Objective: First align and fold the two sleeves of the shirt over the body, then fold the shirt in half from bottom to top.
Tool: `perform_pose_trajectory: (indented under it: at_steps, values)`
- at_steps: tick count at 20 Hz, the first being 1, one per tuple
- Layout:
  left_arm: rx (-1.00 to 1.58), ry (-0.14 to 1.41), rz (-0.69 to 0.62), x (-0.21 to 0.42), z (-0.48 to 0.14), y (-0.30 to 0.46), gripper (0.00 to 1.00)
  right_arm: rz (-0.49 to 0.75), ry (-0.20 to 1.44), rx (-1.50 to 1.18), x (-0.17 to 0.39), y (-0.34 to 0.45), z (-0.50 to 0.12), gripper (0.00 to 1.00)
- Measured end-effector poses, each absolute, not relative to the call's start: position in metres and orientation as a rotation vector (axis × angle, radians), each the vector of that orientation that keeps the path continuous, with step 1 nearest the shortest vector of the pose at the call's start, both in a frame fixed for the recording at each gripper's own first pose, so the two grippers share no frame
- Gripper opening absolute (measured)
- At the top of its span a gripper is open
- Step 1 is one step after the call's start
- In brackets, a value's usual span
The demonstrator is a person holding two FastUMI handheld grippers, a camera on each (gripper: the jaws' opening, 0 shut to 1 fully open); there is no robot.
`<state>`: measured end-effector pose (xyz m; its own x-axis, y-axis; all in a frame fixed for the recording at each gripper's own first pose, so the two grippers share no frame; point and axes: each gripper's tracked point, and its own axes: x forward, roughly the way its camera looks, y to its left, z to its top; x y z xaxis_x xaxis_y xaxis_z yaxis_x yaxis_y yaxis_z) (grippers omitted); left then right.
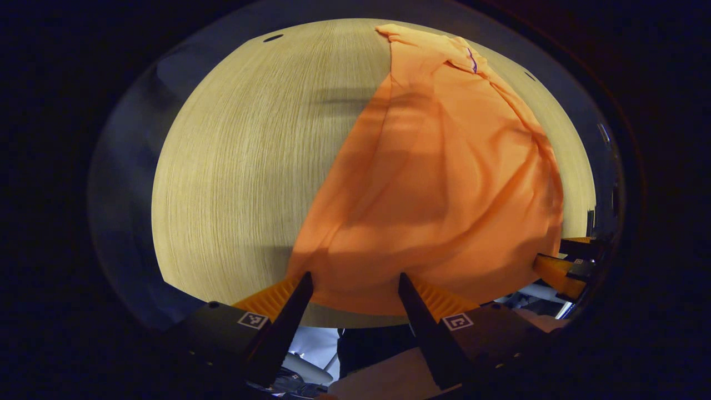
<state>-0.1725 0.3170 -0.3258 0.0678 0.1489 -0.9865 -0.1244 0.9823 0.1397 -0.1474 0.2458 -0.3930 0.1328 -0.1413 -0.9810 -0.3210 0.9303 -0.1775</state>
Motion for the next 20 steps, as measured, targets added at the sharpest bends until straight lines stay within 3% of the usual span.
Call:
perform_pose_trajectory:
  at_steps: [5, 8, 9, 10, 13, 14, 15, 16, 20]
  values:
    - [0.009, 1.473, 0.219, -0.174, -0.324, 0.316, 0.97, 0.124, 1.451, -0.377, -0.148, 0.246, -0.393, 0.98]
    - [-0.015, 1.485, 0.238, -0.177, -0.327, 0.31, 0.9, 0.138, 1.438, -0.386, -0.148, 0.245, -0.393, 0.77]
    - [-0.01, 1.492, 0.23, -0.177, -0.326, 0.307, 0.76, 0.143, 1.433, -0.383, -0.148, 0.245, -0.392, 0.71]
    - [0.004, 1.493, 0.211, -0.176, -0.327, 0.303, 0.68, 0.142, 1.426, -0.378, -0.148, 0.244, -0.392, 0.62]
    - [0.05, 1.482, 0.152, -0.179, -0.328, 0.293, 0.21, 0.156, 1.431, -0.323, -0.149, 0.248, -0.393, 0.13]
    - [0.05, 1.455, 0.12, -0.174, -0.329, 0.29, 0.06, 0.162, 1.422, -0.313, -0.148, 0.248, -0.39, 0.1]
    - [0.024, 1.436, 0.091, -0.174, -0.33, 0.284, 0.07, 0.174, 1.42, -0.319, -0.149, 0.249, -0.393, 0.01]
    - [0.017, 1.44, 0.062, -0.175, -0.331, 0.279, 0.01, 0.184, 1.416, -0.337, -0.148, 0.249, -0.39, 0.0]
    - [0.002, 1.431, 0.051, -0.176, -0.321, 0.281, 0.01, 0.217, 1.401, -0.323, -0.143, 0.255, -0.378, 0.01]
